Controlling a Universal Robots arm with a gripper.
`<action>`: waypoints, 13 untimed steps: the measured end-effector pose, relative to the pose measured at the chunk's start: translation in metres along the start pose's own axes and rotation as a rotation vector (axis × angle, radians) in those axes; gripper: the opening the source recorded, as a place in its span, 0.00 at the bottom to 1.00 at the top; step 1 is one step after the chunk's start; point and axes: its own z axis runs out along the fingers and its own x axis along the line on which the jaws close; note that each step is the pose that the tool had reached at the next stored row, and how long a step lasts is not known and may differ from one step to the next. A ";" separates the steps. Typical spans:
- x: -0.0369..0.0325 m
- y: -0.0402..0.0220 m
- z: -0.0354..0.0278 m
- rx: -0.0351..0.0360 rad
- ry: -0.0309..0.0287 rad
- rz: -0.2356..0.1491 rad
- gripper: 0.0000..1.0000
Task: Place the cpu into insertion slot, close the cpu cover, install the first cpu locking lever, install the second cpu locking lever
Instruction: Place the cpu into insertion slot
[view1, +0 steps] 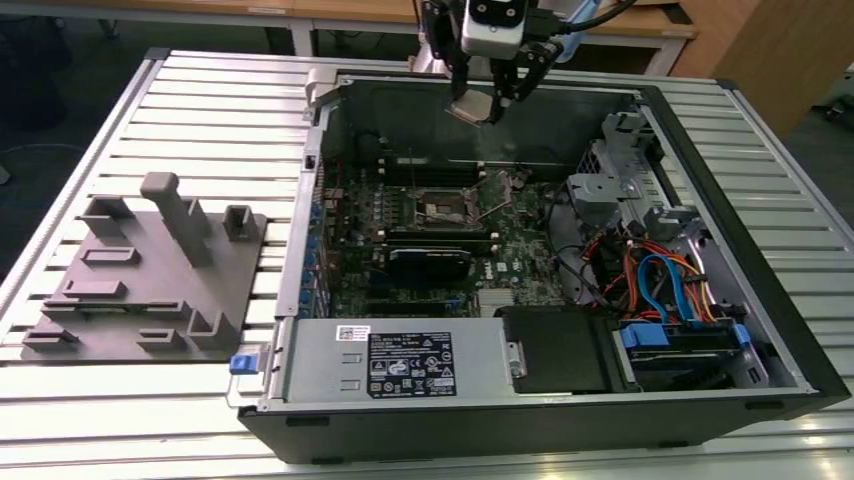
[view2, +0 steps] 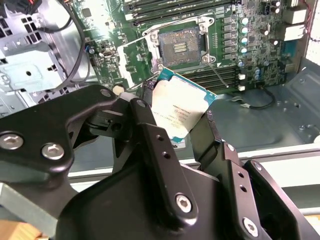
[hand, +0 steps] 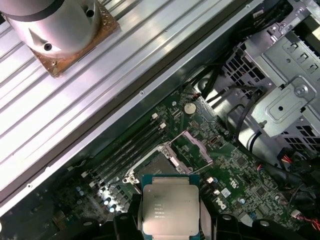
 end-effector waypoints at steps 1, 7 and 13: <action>0.0000 0.0000 0.0000 -0.0002 -0.0008 0.009 0.54; 0.0000 0.0000 0.0000 -0.0013 -0.0063 0.071 0.54; 0.0001 -0.0001 0.0001 -0.0023 -0.0107 0.122 0.54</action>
